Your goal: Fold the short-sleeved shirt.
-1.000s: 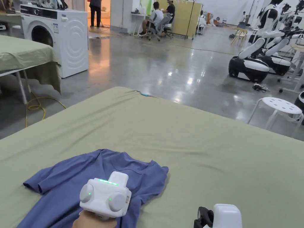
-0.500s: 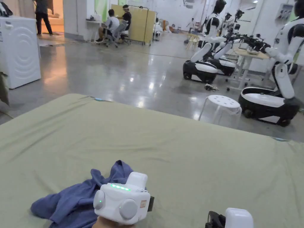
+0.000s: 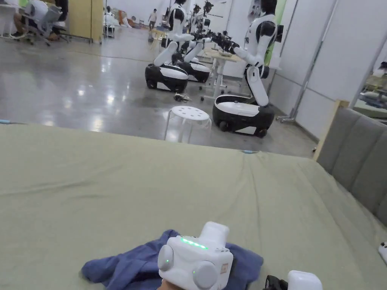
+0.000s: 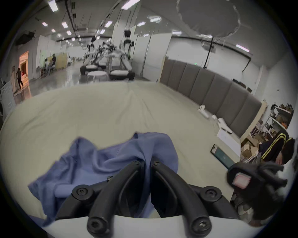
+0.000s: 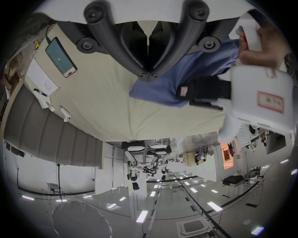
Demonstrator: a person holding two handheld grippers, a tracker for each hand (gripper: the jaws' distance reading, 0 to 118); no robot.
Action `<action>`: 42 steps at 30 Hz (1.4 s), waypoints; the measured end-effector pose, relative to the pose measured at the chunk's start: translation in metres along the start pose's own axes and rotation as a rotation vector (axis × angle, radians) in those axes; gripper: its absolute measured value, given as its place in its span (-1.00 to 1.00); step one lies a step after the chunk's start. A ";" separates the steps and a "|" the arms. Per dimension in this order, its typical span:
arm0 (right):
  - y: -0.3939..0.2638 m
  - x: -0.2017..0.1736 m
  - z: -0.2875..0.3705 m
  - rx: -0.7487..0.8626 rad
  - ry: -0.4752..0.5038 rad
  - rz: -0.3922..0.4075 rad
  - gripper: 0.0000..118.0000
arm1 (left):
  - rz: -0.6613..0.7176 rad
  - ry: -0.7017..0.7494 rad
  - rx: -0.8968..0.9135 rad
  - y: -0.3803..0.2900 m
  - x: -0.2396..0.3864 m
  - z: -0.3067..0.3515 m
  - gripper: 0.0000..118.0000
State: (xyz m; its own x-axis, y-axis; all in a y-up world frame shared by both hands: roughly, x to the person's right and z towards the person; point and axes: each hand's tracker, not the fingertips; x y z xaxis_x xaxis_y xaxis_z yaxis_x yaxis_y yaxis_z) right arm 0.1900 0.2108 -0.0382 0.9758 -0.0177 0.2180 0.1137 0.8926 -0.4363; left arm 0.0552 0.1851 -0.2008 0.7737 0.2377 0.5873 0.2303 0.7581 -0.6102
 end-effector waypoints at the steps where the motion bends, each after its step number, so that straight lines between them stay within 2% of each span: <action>1: -0.001 0.005 -0.002 -0.003 -0.003 -0.007 -0.99 | 0.017 -0.012 -0.031 -0.005 -0.001 -0.009 -0.88; 3: -0.004 0.013 -0.005 -0.010 -0.007 -0.015 -0.99 | 0.035 0.001 -0.042 -0.014 0.000 -0.019 -0.87; 4: -0.005 0.015 -0.007 -0.013 -0.005 -0.016 -0.99 | 0.023 -0.004 -0.044 -0.020 0.003 -0.023 -0.80; 5: -0.006 0.016 -0.009 -0.016 -0.005 -0.019 -0.99 | 0.019 -0.006 -0.040 -0.024 0.007 -0.023 -0.50; 7: -0.006 0.016 -0.010 -0.023 0.007 -0.027 -0.99 | -0.008 0.013 -0.010 -0.024 0.011 -0.014 0.43; 13: -0.005 -0.010 -0.002 0.001 0.087 -0.013 -0.99 | -0.049 0.069 0.216 -0.039 0.009 0.089 0.45; 15: -0.006 -0.023 0.004 0.017 0.121 -0.003 -0.99 | -0.081 0.151 0.265 -0.058 0.004 0.122 0.42; 16: -0.007 -0.032 0.007 0.020 0.122 0.008 -0.99 | -0.100 0.220 0.282 -0.068 -0.006 0.141 0.30; 17: -0.009 -0.041 0.010 0.023 0.135 0.015 -0.99 | -0.107 0.277 0.288 -0.080 -0.012 0.156 -0.18; 18: -0.010 -0.051 0.014 0.024 0.156 0.017 -0.99 | -0.099 0.298 0.286 -0.092 -0.020 0.170 -0.95; 20: -0.014 -0.067 0.020 0.028 0.181 0.020 -0.99 | -0.051 0.356 0.253 -0.106 -0.036 0.188 -0.96; 23: -0.022 -0.093 0.028 0.022 0.236 0.022 -0.99 | 0.081 0.368 0.209 -0.131 -0.072 0.222 -0.96; 30: -0.043 -0.126 0.040 -0.014 0.275 0.058 -0.99 | 0.292 0.585 -0.011 -0.169 -0.224 0.278 -0.95; 33: -0.047 -0.129 0.038 -0.032 0.270 0.076 -0.99 | 0.417 0.603 -0.083 -0.170 -0.276 0.287 -0.94; 34: -0.048 -0.130 0.037 -0.038 0.267 0.081 -0.99 | 0.438 0.587 -0.092 -0.168 -0.284 0.282 -0.69; 36: -0.048 -0.129 0.031 -0.053 0.259 0.090 -0.99 | 0.454 0.544 -0.087 -0.167 -0.298 0.269 0.34; 37: -0.048 -0.129 0.029 -0.060 0.254 0.095 -0.99 | 0.457 0.541 -0.081 -0.165 -0.300 0.260 0.45; 42: -0.044 -0.121 0.020 -0.079 0.234 0.094 -0.99 | 0.490 0.466 -0.160 -0.153 -0.306 0.211 0.44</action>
State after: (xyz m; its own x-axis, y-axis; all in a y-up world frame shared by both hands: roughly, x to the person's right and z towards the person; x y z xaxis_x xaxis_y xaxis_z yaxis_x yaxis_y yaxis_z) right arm 0.0628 0.1825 -0.0283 0.9984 -0.0482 -0.0308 0.0255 0.8575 -0.5139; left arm -0.3412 0.1242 -0.1748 0.9752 0.2170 -0.0432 -0.1533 0.5224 -0.8388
